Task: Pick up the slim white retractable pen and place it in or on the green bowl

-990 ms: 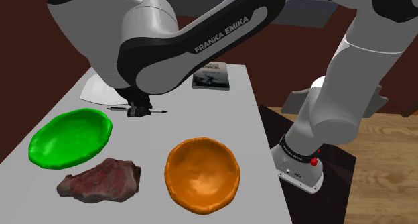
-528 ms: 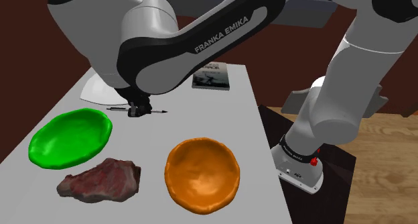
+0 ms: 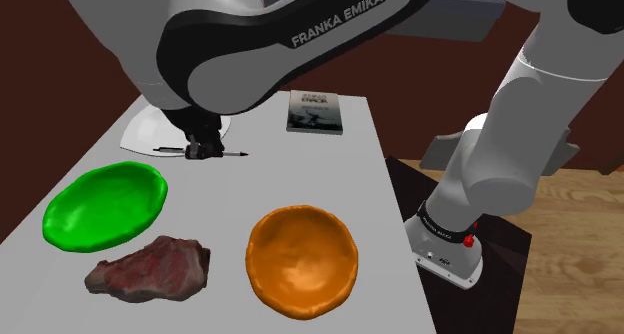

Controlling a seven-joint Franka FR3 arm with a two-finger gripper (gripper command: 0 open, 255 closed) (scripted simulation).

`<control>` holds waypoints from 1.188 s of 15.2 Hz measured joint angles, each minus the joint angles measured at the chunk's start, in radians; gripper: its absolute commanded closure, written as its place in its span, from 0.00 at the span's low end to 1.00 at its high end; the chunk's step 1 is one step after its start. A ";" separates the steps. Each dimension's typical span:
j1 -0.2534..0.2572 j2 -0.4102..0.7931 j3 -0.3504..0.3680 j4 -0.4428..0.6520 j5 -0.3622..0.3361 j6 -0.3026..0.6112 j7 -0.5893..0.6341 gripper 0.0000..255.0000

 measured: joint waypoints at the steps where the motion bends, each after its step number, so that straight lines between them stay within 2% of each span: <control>1: 0.000 -0.006 0.000 0.008 0.004 -0.012 -0.005 1.00; 16: 0.003 -0.029 0.004 0.178 0.027 -0.195 -0.058 1.00; 18: 0.024 0.021 0.019 0.244 0.005 -0.227 -0.028 1.00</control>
